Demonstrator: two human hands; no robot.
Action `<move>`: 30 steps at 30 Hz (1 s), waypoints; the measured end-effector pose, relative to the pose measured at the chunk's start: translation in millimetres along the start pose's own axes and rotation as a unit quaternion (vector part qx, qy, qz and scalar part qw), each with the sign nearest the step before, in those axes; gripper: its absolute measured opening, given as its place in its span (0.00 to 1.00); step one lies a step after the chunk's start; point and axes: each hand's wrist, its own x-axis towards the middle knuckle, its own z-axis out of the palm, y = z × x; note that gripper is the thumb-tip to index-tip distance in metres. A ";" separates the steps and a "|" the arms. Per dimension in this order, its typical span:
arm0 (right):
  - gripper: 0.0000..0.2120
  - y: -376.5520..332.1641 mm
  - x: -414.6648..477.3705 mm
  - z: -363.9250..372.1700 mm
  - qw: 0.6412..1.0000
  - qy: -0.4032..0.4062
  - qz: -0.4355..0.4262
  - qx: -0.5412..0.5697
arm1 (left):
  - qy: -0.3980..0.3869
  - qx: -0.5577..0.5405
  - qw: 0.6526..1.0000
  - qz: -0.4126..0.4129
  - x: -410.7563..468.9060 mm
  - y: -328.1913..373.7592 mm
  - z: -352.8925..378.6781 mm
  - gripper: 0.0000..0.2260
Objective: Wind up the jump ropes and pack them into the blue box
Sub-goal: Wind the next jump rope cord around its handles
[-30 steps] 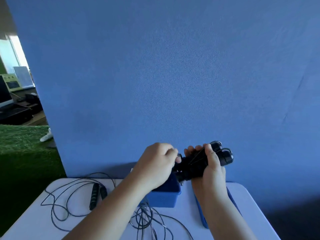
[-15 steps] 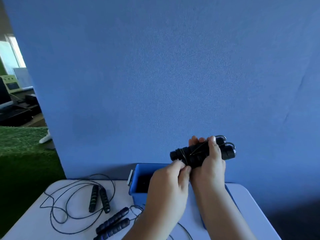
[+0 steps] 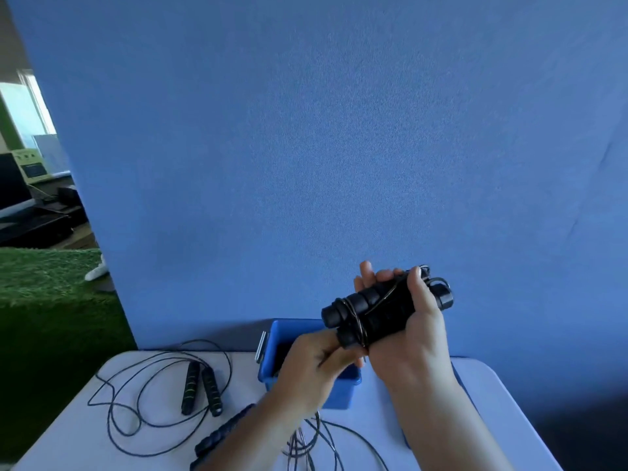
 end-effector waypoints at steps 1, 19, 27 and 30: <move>0.13 -0.5 -0.9 -0.5 1.000 -0.003 0.010 0.000 | -0.030 0.038 0.999 0.010 4.8 -4.1 -7.7 0.15; 0.07 12.4 -16.3 -29.3 0.978 0.004 0.093 -0.188 | -0.263 0.308 0.906 -0.123 59.3 34.3 -62.0 0.09; 0.12 15.3 -14.6 -35.3 0.957 0.049 0.028 -0.285 | -0.111 0.152 0.966 -0.180 53.2 33.7 -46.7 0.07; 0.12 20.0 -12.6 -36.0 0.949 0.067 0.000 -0.308 | -0.047 0.120 0.974 -0.186 48.4 34.6 -39.6 0.12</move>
